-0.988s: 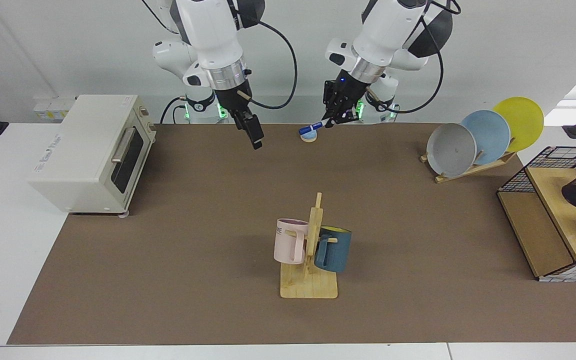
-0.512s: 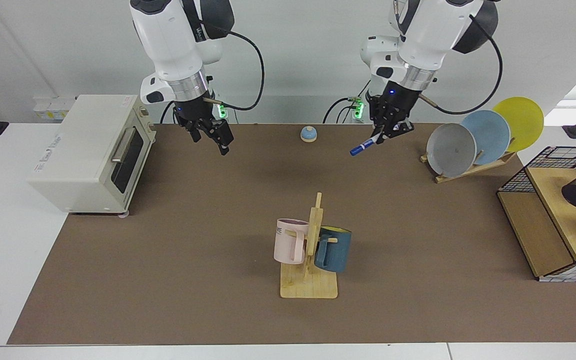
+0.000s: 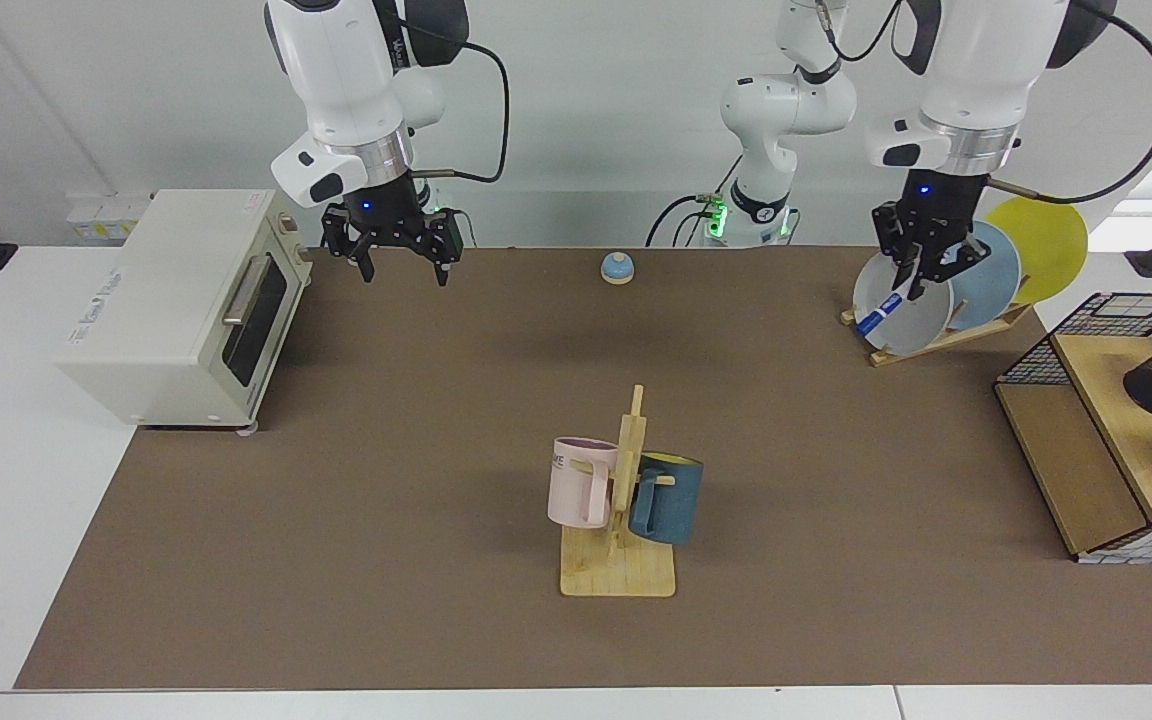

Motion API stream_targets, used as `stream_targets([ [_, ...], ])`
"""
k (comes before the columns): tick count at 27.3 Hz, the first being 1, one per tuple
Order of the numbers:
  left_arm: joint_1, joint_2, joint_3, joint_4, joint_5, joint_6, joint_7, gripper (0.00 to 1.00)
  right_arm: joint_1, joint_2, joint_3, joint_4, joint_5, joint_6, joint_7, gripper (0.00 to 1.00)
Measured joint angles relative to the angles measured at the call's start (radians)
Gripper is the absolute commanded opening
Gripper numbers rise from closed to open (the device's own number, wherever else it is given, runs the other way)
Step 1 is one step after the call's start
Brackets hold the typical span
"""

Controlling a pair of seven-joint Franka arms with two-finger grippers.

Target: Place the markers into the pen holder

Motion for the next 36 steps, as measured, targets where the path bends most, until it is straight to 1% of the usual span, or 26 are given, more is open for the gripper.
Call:
stream_targets([
  [5,0.055,0.020,0.001,0.058,0.090,0.000,0.096,0.00,-0.005,-0.019,-0.001,-0.020,-0.025,-0.003,-0.059,0.99],
  [16,0.118,0.101,0.001,0.186,0.280,0.002,0.334,0.00,-0.039,-0.065,-0.003,-0.080,-0.052,-0.007,-0.154,0.99],
  [21,0.126,0.110,0.000,0.206,0.402,0.012,0.372,0.00,-0.051,-0.091,-0.003,-0.112,-0.055,-0.014,-0.179,0.99],
  [26,0.150,0.114,-0.001,0.209,0.487,0.066,0.446,0.00,-0.063,-0.106,-0.002,-0.129,-0.055,-0.018,-0.181,0.99],
  [29,0.186,0.117,-0.001,0.210,0.511,0.105,0.511,0.00,-0.081,-0.108,-0.002,-0.132,-0.054,-0.018,-0.181,0.99],
  [33,0.253,0.121,0.000,0.210,0.528,0.171,0.602,0.00,-0.103,-0.108,-0.003,-0.135,-0.050,-0.018,-0.181,0.99],
  [36,0.294,0.127,0.001,0.210,0.565,0.220,0.662,0.00,-0.114,-0.108,-0.002,-0.137,-0.046,-0.018,-0.181,0.99],
])
